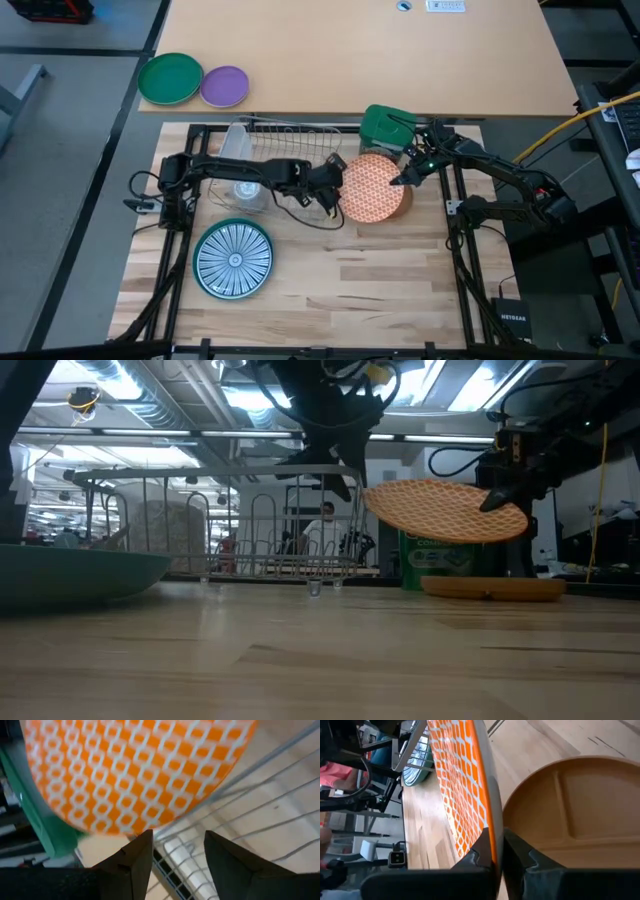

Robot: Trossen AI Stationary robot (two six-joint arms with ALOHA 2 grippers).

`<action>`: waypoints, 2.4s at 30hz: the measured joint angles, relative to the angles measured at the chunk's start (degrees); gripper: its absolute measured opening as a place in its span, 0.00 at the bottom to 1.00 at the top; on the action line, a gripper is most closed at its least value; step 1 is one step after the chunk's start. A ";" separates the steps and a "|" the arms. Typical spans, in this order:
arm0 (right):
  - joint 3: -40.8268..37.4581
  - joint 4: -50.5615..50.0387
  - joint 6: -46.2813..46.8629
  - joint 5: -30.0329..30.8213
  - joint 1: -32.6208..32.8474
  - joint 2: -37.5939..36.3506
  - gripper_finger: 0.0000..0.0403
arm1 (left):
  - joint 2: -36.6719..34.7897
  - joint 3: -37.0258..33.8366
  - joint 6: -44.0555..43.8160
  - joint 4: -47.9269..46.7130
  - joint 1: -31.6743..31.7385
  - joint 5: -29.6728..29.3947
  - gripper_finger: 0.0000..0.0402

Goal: Sort dishes
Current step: Put the orange plate in the dish rack

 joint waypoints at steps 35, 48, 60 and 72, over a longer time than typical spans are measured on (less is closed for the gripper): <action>15.33 -17.20 12.85 11.16 0.00 -14.28 0.04 | -12.01 -0.09 -19.74 -4.09 9.21 -4.01 0.41; 22.89 -16.11 24.11 23.51 0.09 -16.78 0.04 | -19.02 -0.09 -51.62 -32.62 9.22 1.20 0.41; 23.74 -11.00 27.11 23.89 3.31 -16.50 0.04 | -17.02 -0.11 -53.21 -24.91 -0.99 24.86 0.41; 23.74 -9.62 27.07 31.41 14.08 -14.66 0.04 | -9.95 -0.13 -47.88 -15.39 -11.11 25.00 0.41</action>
